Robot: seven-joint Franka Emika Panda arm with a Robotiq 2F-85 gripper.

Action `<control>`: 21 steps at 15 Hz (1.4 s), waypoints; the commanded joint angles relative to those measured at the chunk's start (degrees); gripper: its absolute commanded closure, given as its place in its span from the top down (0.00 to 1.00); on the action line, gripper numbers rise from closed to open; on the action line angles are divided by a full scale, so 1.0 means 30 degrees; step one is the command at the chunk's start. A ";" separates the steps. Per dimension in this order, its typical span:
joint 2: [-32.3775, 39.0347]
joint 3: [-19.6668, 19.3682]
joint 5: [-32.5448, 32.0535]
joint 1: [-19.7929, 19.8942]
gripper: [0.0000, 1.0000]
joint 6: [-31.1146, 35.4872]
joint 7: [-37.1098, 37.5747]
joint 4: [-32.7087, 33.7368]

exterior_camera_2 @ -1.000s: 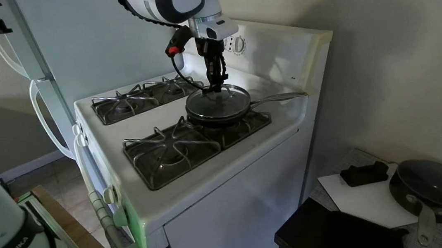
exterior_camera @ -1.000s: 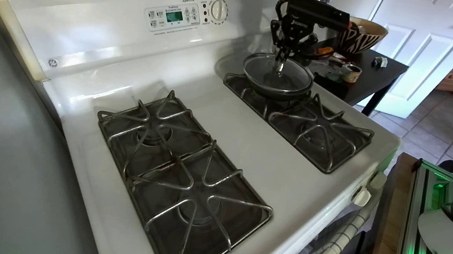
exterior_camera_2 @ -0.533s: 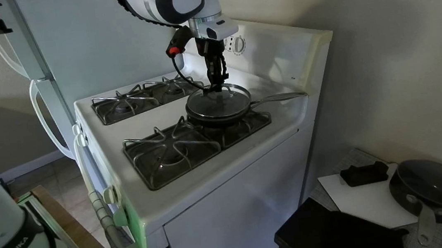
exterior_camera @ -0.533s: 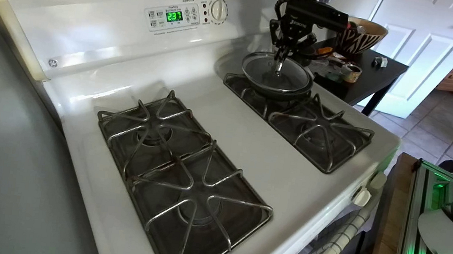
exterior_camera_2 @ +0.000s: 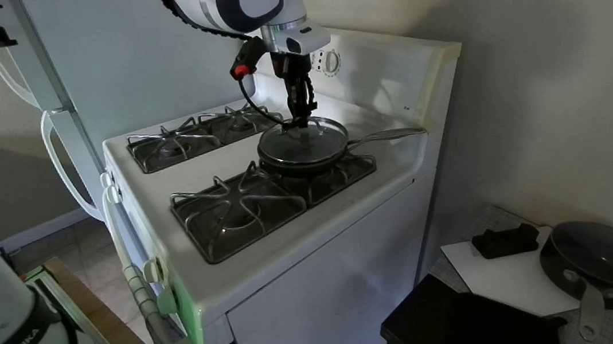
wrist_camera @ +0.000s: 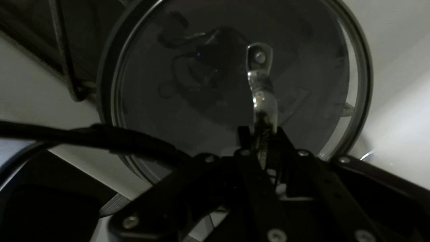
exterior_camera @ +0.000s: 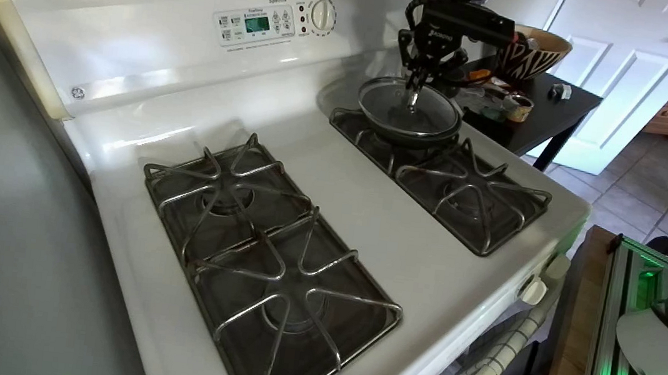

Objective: Put the glass lid on the pan

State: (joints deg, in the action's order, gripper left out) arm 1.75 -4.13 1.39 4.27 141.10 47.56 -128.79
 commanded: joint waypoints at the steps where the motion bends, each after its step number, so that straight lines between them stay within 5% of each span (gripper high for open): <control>1: -0.0100 -0.0093 -0.0830 -0.0104 0.03 -0.0832 0.0771 0.0242; 21: 0.0081 0.0010 -0.0245 -0.0175 0.03 0.0106 0.0428 -0.0096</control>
State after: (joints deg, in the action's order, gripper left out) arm 1.74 -4.16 0.90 4.23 139.81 48.05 -128.48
